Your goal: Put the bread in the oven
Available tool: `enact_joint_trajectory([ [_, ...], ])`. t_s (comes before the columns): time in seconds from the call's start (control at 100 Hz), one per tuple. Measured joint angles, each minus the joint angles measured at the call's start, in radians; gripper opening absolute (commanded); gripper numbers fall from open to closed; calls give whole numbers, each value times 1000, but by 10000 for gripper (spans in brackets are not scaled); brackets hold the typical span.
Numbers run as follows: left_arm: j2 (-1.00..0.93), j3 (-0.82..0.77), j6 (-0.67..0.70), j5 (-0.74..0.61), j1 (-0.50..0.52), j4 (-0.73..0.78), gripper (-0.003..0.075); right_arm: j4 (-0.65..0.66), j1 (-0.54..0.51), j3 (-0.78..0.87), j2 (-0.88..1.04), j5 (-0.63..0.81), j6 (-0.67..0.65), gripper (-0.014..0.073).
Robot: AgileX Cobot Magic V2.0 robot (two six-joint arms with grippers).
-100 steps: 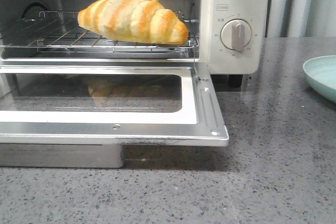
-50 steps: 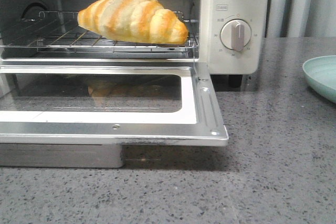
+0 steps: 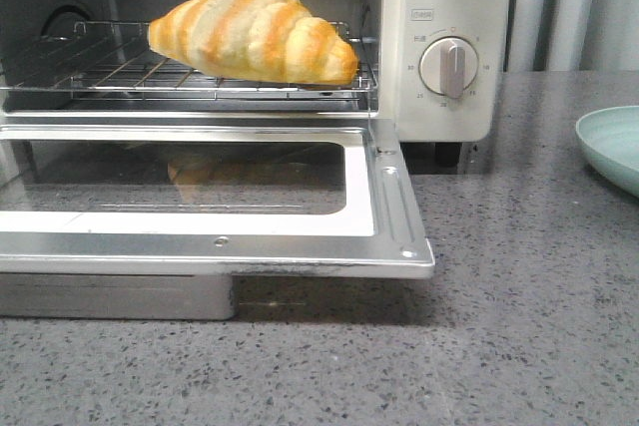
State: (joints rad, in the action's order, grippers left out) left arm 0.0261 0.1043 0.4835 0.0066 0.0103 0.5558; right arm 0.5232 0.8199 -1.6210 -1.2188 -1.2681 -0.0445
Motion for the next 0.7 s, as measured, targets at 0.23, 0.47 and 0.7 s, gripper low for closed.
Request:
enact_joint_trajectory([
  [0.23, 0, 0, 0, -7, 0, 0, -21, -29, -135, 231, 153, 37, -61, -76],
  [0.47, 0, 0, 0, -7, 0, 0, -21, -167, -404, 634, 418, 269, -135, -76],
  [0.7, 0, 0, 0, -7, 0, 2, -21, -304, -654, 982, 688, 553, -142, -76],
])
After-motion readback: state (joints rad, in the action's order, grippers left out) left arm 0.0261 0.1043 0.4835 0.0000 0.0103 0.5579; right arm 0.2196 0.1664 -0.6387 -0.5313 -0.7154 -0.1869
